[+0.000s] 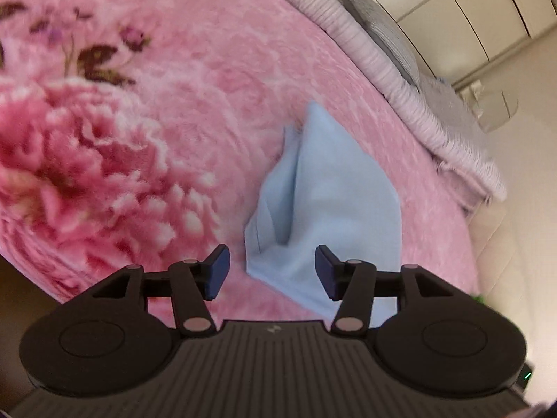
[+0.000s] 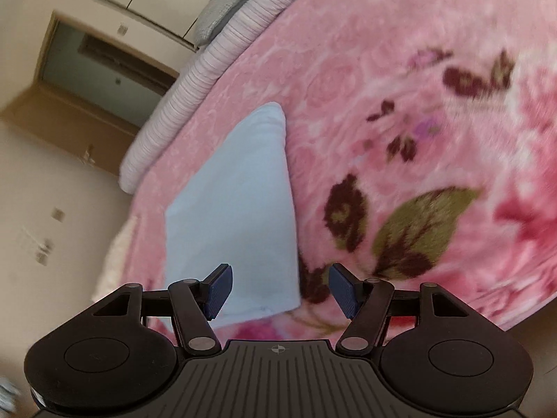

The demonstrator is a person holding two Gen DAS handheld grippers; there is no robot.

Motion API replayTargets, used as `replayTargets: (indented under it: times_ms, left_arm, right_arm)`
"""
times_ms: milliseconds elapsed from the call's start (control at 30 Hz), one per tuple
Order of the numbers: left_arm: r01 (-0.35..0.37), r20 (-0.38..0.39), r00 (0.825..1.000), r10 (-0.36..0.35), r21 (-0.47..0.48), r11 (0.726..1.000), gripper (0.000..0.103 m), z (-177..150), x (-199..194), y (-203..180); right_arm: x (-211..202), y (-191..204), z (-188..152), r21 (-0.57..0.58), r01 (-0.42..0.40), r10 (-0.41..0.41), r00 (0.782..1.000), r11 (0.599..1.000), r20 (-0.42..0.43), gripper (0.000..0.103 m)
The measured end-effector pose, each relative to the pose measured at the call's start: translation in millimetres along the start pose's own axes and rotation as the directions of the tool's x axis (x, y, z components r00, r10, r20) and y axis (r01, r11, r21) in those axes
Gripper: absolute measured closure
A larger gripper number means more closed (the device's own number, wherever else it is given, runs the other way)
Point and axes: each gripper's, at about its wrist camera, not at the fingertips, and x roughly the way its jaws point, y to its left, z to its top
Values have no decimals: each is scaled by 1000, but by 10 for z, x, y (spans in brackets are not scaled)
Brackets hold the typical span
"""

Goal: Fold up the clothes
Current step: 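Grasp the edge of the folded shirt with both grippers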

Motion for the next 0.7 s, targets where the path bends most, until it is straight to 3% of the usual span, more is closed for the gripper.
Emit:
replayTargets:
  times_ms: [167,367,700]
  left_arm:
    - [65,-41,997,-69,-95,993,52,150,296,163]
    - [138,-64,987,-147,-122,983,51,371,611,147]
    - [222,-147,964,-223,-22,975,54,670,1046,-89]
  right_arm:
    - [182,-72,111,64,-16,17,1000,998,-13,32]
    - [434,-72,276,62,-18,20,999,998,-30,31]
    - [853,-56,575,66,-85,90,993,994,-74,31]
